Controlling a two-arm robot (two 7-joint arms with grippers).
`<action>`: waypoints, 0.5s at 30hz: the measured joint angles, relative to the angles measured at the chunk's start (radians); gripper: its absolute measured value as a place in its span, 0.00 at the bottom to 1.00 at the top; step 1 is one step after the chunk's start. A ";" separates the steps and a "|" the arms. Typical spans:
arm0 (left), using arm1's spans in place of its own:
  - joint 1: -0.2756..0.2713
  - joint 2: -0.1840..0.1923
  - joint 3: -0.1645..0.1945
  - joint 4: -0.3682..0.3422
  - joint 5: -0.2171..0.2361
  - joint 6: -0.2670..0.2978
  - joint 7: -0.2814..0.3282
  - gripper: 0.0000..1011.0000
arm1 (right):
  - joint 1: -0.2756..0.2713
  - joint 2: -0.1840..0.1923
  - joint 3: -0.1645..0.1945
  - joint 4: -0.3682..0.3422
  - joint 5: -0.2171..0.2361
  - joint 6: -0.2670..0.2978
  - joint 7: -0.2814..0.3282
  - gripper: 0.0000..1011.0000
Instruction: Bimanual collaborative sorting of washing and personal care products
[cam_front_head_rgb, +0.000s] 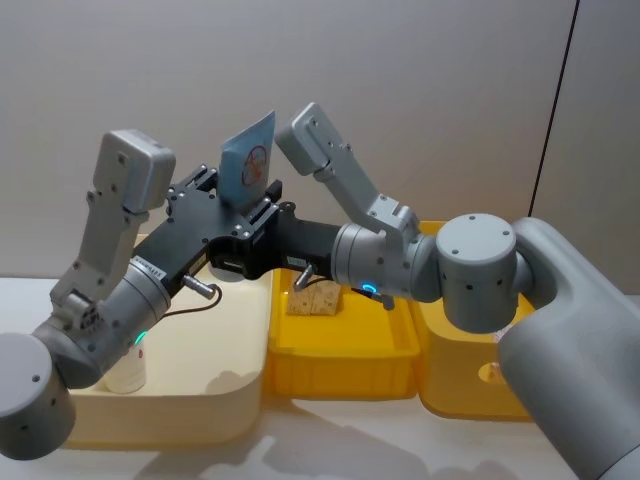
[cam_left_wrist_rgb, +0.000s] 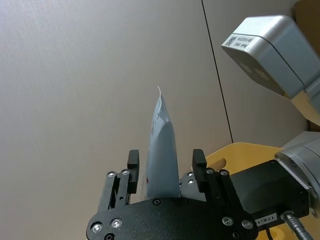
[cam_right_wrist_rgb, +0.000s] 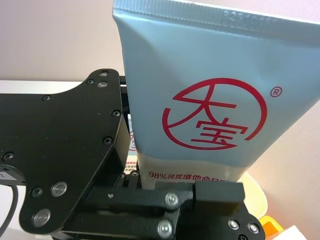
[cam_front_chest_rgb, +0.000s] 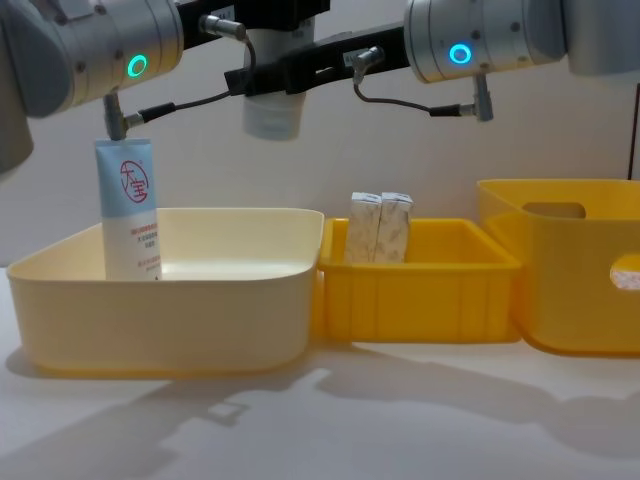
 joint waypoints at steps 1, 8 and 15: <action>0.000 0.000 0.000 0.000 0.000 0.000 0.000 0.63 | 0.000 0.000 0.000 0.000 0.000 0.000 0.000 0.57; 0.000 0.000 -0.001 0.000 0.000 0.000 0.000 0.84 | 0.000 0.001 0.000 -0.001 0.000 0.000 -0.001 0.57; 0.000 0.000 -0.001 0.001 0.000 0.000 0.000 0.99 | 0.000 0.019 0.012 -0.014 0.000 -0.003 -0.020 0.57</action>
